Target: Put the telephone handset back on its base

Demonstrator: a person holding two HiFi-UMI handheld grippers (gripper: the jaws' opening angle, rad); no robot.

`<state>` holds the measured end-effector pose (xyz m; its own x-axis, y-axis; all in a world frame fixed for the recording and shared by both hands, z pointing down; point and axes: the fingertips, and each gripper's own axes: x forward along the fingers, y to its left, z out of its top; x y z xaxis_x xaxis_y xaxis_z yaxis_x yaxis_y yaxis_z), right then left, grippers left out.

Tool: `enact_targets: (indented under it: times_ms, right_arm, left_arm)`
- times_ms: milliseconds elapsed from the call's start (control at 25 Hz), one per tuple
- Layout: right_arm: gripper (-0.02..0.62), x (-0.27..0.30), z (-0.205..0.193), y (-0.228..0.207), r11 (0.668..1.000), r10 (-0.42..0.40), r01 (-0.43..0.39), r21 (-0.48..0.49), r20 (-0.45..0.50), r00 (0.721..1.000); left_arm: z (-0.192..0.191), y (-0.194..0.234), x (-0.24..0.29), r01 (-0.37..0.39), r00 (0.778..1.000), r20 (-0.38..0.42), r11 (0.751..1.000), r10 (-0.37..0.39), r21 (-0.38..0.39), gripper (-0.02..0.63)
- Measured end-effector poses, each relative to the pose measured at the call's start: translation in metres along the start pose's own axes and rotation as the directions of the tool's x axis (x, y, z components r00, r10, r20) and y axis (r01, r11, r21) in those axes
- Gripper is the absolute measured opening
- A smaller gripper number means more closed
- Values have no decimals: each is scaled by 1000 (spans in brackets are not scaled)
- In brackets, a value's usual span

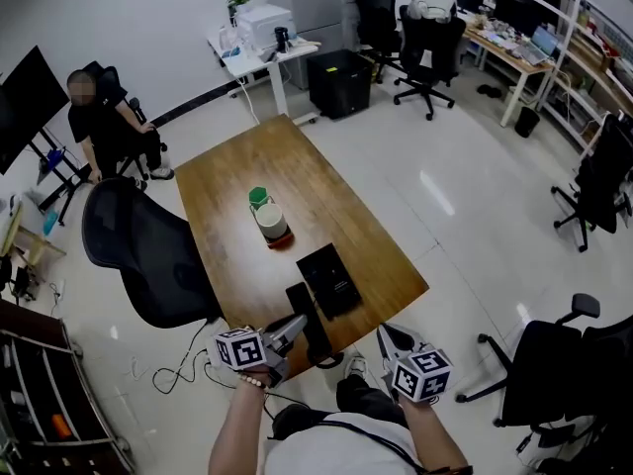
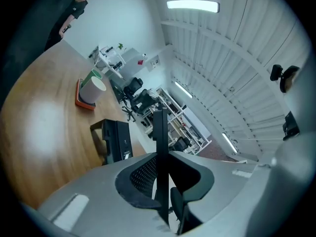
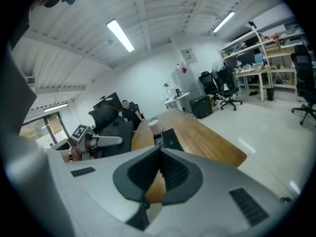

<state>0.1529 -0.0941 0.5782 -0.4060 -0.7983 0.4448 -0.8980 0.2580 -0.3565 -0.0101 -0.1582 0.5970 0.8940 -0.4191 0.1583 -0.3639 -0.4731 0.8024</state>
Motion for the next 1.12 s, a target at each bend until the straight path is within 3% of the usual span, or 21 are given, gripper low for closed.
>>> enact_targets:
  times_ms: [240,560,1120]
  right_arm:
    - [0,24,19,-33,998,62,-62,5,-35,997]
    - [0,53,20,-33,992,126,-128,-12,-80,989]
    - [0,83,18,-39,988,126,-137,-71,-144,982]
  left_arm:
    - [12,23,32,-35,999,30,999,36,-28,72]
    - [11,65,51,-84,996,34,993,87,-78,72]
    - [3,125,79,-68,995,65,986,78,-151,72]
